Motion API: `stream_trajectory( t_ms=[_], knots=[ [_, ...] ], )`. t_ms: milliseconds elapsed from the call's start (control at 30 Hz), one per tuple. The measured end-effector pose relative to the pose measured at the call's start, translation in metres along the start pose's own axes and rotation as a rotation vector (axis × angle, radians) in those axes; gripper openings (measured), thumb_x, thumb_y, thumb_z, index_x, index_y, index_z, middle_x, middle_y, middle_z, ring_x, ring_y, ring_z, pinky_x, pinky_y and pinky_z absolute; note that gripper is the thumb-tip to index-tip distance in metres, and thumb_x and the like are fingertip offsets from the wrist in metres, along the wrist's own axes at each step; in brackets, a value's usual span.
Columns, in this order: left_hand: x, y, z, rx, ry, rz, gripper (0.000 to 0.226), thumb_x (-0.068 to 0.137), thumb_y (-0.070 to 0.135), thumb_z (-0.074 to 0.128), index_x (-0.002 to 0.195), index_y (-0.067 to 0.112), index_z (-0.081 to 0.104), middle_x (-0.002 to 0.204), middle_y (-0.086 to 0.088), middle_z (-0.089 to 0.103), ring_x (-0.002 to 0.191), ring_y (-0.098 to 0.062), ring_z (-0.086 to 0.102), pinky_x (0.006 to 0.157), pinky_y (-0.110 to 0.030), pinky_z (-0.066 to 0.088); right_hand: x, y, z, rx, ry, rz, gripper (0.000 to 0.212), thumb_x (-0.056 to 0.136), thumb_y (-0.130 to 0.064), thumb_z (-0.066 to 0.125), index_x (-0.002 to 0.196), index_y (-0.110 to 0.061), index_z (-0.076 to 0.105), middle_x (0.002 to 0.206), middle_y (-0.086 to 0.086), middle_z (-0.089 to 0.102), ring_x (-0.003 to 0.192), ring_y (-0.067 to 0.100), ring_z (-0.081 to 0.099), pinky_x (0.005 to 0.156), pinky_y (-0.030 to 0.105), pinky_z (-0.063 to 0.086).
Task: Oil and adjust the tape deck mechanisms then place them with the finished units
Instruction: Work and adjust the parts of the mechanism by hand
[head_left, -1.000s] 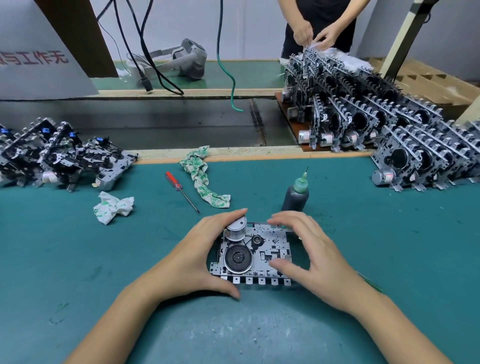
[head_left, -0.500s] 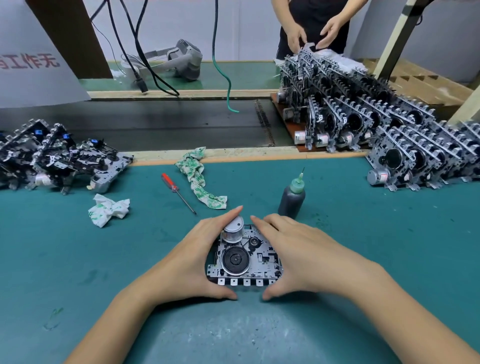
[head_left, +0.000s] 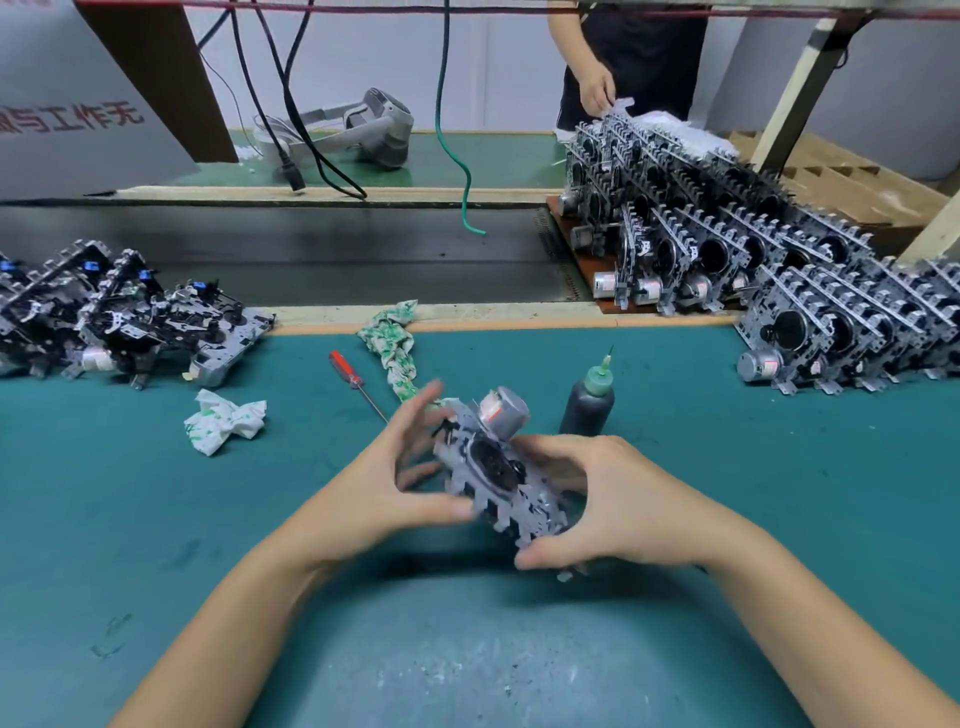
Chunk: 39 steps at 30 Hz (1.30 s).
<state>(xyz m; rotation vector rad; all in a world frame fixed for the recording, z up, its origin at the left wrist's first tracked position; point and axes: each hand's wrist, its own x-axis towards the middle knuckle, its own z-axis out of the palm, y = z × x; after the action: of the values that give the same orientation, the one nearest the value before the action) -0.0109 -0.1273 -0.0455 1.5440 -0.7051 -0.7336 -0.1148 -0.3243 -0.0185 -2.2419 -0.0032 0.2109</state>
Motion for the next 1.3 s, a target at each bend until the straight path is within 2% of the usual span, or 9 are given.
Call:
stream_trajectory(
  t_ms=[100,300,500,567,700,900,1033,1167,1300],
  knots=[
    [0.003,0.008,0.008,-0.536,-0.273,-0.222,0.115,0.04,0.063,0.086,0.126,-0.003,0.046,0.126,-0.024,0.049,0.115,-0.039,0.045,0.106,-0.04,0.033,-0.001,0.0,0.016,0.66,-0.15,-0.078,0.057,0.056,-0.038,0.084,0.108,-0.022,0.065,0.106,-0.007,0.071,0.099,0.008,0.065,0.085,0.019,0.05],
    [0.005,-0.014,0.014,-0.844,-0.225,-0.28,0.081,0.04,0.064,0.087,0.08,0.001,0.057,0.049,-0.005,0.053,0.05,-0.018,0.053,0.062,-0.031,0.042,0.002,0.002,0.029,1.161,-0.469,-0.162,0.064,0.08,-0.056,0.06,0.131,-0.018,0.057,0.13,-0.003,0.06,0.123,0.012,0.053,0.104,0.027,0.04],
    [0.004,-0.021,0.027,-0.998,-0.241,-0.327,0.118,0.038,0.071,0.083,0.127,-0.002,0.057,0.111,-0.026,0.064,0.098,-0.031,0.063,0.096,-0.041,0.047,0.007,0.011,0.046,1.132,-0.453,-0.074,0.072,0.071,-0.044,0.076,0.128,-0.007,0.054,0.127,0.01,0.059,0.116,0.022,0.056,0.106,0.039,0.04],
    [0.002,-0.011,0.024,-1.048,-0.339,-0.221,0.109,0.061,0.07,0.073,0.139,0.0,0.043,0.14,-0.024,0.046,0.13,-0.034,0.045,0.113,-0.049,0.025,0.008,0.013,0.048,1.035,-0.383,0.004,0.077,0.069,-0.045,0.078,0.124,0.003,0.051,0.122,0.012,0.059,0.113,0.023,0.056,0.105,0.037,0.041],
    [0.002,-0.01,0.022,-1.115,-0.343,-0.143,0.074,0.089,0.044,0.061,0.139,-0.007,0.039,0.142,-0.027,0.04,0.133,-0.037,0.04,0.115,-0.044,0.02,0.004,0.013,0.028,0.625,-0.124,0.008,0.017,0.084,-0.03,0.069,0.093,-0.017,0.072,0.098,-0.01,0.072,0.094,0.003,0.063,0.088,0.017,0.045],
    [0.009,-0.02,0.023,-1.021,-0.249,-0.195,0.06,0.081,0.042,0.07,0.126,0.003,0.06,0.132,-0.023,0.055,0.123,-0.037,0.052,0.103,-0.046,0.043,-0.016,0.029,-0.01,-0.225,0.441,0.299,0.02,0.082,-0.051,0.061,0.075,-0.032,0.062,0.066,-0.012,0.061,0.062,0.005,0.054,0.06,0.027,0.042],
    [0.014,-0.024,0.023,-0.975,-0.203,-0.219,0.076,0.069,0.05,0.078,0.125,0.003,0.061,0.135,-0.027,0.05,0.123,-0.042,0.05,0.107,-0.05,0.038,-0.028,0.029,-0.022,-0.601,0.137,0.609,0.031,0.083,-0.062,0.054,0.089,-0.034,0.041,0.083,-0.016,0.047,0.08,0.009,0.05,0.062,0.03,0.037],
    [0.016,-0.024,0.022,-1.029,-0.174,-0.252,0.073,0.072,0.052,0.073,0.123,0.0,0.062,0.135,-0.029,0.048,0.121,-0.042,0.052,0.107,-0.051,0.037,-0.023,0.026,-0.013,-0.622,0.029,0.548,0.021,0.094,-0.045,0.05,0.082,-0.028,0.047,0.088,-0.012,0.05,0.086,0.012,0.051,0.07,0.029,0.04],
    [0.016,-0.028,0.022,-1.016,-0.141,-0.303,0.069,0.08,0.056,0.055,0.121,0.002,0.064,0.133,-0.027,0.052,0.122,-0.041,0.052,0.108,-0.05,0.036,-0.01,0.019,-0.015,-0.104,-0.017,0.359,0.02,0.099,-0.029,0.044,0.084,-0.018,0.04,0.074,-0.002,0.068,0.07,0.015,0.062,0.069,0.03,0.05]
  ],
)
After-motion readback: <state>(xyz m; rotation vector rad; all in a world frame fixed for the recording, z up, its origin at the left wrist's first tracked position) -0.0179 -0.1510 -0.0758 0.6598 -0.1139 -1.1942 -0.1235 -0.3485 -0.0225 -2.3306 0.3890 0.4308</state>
